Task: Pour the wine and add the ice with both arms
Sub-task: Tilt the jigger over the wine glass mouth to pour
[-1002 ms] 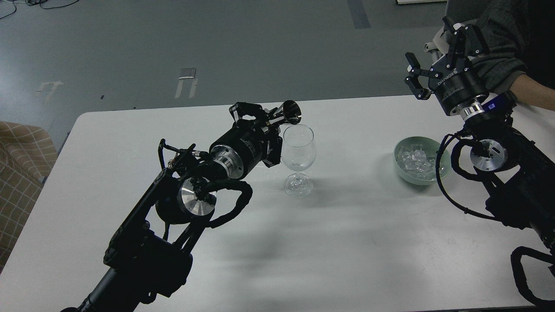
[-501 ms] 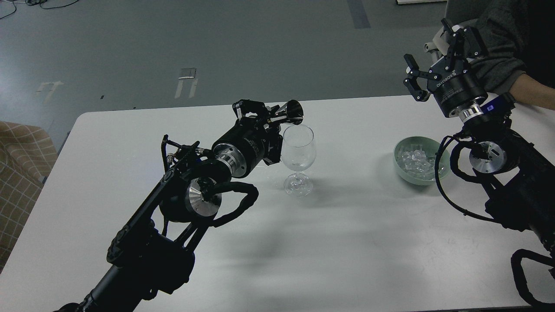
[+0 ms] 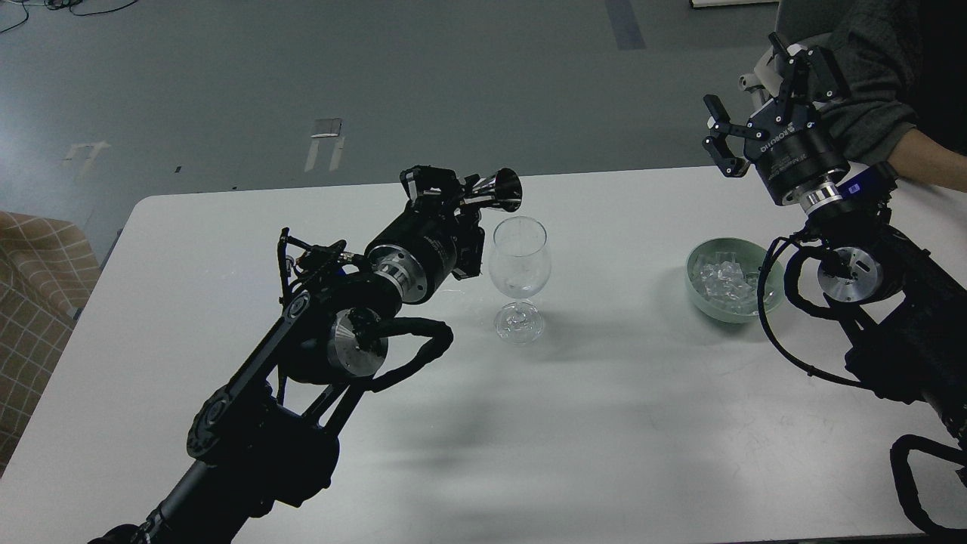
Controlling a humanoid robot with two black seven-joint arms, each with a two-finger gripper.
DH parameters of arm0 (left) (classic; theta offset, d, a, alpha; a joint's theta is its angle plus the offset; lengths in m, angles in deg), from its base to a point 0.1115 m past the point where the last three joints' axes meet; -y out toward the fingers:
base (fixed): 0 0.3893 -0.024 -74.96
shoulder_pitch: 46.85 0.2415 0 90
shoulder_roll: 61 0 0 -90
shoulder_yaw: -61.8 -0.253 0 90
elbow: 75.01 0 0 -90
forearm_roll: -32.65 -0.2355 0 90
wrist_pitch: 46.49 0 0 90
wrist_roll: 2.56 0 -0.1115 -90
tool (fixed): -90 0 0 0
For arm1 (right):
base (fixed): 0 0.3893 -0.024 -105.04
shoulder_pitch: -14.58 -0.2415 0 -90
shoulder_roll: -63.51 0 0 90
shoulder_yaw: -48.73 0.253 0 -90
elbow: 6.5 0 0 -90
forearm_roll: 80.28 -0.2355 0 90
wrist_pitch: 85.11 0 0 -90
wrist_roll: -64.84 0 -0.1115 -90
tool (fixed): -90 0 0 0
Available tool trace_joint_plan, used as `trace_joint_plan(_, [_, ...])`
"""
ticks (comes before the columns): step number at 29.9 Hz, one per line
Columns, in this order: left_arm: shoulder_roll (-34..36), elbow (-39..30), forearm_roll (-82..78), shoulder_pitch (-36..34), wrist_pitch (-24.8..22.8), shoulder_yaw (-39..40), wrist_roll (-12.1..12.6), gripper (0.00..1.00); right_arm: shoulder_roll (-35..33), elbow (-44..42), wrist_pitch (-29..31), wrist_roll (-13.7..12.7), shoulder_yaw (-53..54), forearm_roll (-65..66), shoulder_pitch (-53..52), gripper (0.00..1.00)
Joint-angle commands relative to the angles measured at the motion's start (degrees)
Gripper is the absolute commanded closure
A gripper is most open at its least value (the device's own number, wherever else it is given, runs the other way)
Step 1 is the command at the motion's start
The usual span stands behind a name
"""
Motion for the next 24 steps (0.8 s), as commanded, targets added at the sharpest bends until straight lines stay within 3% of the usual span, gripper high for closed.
trace_joint_plan(1, [0.0,0.0,-0.7,-0.24,-0.03,-0.94,-0.01,1.0,-0.01,0.0,-0.02,0.0,0.09,0.0,-0.03,0.0])
trace_joint_plan(24, [0.0,0.0,-6.76,-0.15,-0.56,-1.99,-0.63,1.0,0.08,0.0,-0.02,0.0,0.0,0.0,0.06,0.0])
